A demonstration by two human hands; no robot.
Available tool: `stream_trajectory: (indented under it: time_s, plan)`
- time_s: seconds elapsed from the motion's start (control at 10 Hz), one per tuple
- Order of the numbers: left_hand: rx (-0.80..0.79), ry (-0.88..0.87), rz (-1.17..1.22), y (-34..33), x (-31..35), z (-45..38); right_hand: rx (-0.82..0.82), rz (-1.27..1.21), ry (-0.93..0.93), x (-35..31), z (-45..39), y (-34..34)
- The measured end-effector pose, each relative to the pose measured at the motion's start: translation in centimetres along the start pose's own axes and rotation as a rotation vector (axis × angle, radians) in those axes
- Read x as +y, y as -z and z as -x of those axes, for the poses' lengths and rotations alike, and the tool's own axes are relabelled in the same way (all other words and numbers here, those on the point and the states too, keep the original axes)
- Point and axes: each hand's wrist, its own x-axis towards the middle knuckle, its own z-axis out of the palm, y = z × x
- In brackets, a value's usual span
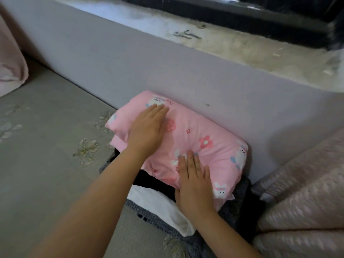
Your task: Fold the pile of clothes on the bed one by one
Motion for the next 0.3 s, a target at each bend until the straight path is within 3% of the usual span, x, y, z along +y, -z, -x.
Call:
stream_trajectory:
  time_s: [0.1,0.2,0.3]
  plan:
    - [-0.090,0.121,-0.058,-3.2,1.3,-1.3,-0.047,-0.054,0.034,1.0,0.1,-0.1]
    - [-0.068,0.178,-0.075,-5.3,1.5,-0.4,-0.093,-0.266,0.109,2.4,0.6,0.0]
    - [-0.026,0.164,-0.131,-6.0,1.3,-0.1,-0.060,-0.670,-0.048,4.1,0.5,1.9]
